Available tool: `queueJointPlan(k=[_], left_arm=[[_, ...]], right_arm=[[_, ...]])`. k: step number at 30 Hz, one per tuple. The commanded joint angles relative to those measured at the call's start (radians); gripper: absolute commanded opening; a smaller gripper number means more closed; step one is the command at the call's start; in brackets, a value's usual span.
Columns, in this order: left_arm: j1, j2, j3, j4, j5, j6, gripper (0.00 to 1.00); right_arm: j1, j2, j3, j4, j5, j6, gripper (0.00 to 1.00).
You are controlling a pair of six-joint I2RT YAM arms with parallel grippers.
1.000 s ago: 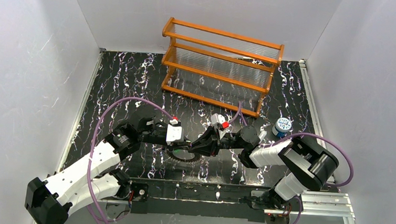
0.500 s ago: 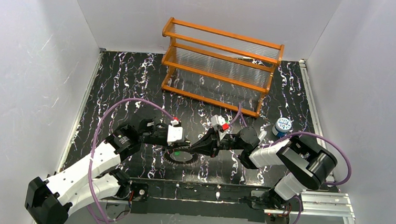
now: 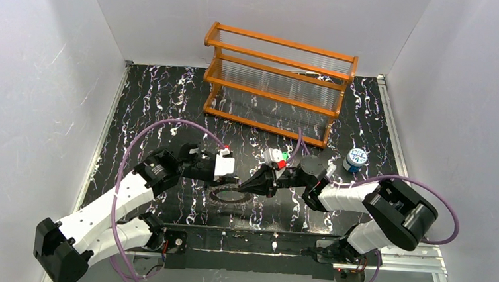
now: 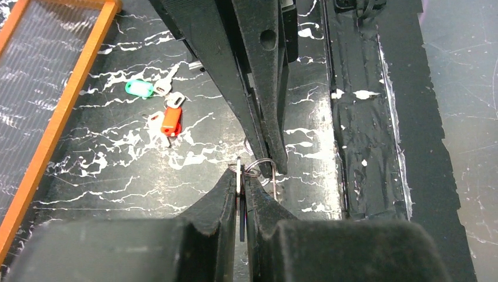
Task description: Remove the keys from the keyring
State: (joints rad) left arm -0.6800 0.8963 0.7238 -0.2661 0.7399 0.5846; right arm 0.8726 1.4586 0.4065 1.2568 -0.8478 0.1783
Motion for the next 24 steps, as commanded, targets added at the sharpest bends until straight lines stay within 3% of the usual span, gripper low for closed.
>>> queueJointPlan(k=[1,14,24], left_arm=[[0.001,0.027,0.078,-0.038,-0.005,0.032,0.00],[0.000,0.158,0.188,-0.106,-0.043,-0.110,0.00],[-0.002,0.208,0.257,-0.194,-0.029,-0.189,0.00]], right_arm=[[0.014,-0.042,0.037,-0.130,-0.059,-0.090,0.01],[0.070,-0.126,0.119,-0.481,0.029,-0.333,0.01],[0.093,-0.149,0.159,-0.613,0.133,-0.411,0.01]])
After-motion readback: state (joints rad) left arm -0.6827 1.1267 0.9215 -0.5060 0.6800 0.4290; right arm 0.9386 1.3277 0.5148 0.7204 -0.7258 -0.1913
